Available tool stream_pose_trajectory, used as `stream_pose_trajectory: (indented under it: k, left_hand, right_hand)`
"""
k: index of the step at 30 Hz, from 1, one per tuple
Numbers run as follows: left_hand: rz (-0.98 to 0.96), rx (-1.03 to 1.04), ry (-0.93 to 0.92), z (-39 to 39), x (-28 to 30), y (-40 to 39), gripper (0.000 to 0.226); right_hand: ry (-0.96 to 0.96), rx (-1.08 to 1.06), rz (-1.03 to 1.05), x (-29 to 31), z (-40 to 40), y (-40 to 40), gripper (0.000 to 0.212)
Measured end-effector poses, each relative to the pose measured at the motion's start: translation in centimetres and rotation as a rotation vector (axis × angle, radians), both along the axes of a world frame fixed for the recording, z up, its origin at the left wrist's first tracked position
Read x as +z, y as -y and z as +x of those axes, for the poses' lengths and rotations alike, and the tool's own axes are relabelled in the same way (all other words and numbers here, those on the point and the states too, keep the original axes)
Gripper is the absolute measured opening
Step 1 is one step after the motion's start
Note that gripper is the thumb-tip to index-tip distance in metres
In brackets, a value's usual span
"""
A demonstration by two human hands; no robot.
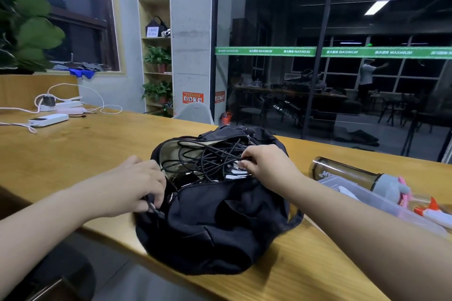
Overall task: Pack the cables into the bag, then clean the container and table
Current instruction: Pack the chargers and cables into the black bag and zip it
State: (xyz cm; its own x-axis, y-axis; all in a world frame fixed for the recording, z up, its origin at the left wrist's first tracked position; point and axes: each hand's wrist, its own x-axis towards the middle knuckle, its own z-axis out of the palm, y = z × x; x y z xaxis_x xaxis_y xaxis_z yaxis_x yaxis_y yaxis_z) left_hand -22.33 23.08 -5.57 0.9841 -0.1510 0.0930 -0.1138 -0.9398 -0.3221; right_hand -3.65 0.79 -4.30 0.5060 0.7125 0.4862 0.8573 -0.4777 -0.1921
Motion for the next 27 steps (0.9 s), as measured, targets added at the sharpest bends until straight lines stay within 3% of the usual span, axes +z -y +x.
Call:
stream_pose_trajectory:
  k: [6, 12, 17, 23, 27]
  left_hand:
    - [-0.341, -0.112, -0.027, 0.8, 0.6, -0.9, 0.01]
    - [-0.367, -0.139, -0.039, 0.9, 1.2, -1.1, 0.025]
    - [-0.369, -0.188, 0.289, 0.7, 2.8, 0.0, 0.052]
    - [-0.28, -0.164, 0.544, 4.1, 2.1, 3.8, 0.033]
    - [-0.433, -0.088, 0.605, 6.8, 0.9, 6.0, 0.042]
  right_hand:
    - [-0.033, 0.029, 0.043, -0.1, -0.1, -0.5, 0.025]
    - [-0.075, 0.032, 0.056, -0.4, 0.2, -0.6, 0.024]
    - [-0.117, 0.025, 0.082, -0.7, 0.7, -0.7, 0.027]
    - [-0.022, 0.137, 0.057, -1.6, 0.3, -1.9, 0.025]
    - [-0.038, 0.309, 0.006, -2.3, 0.0, -2.5, 0.021]
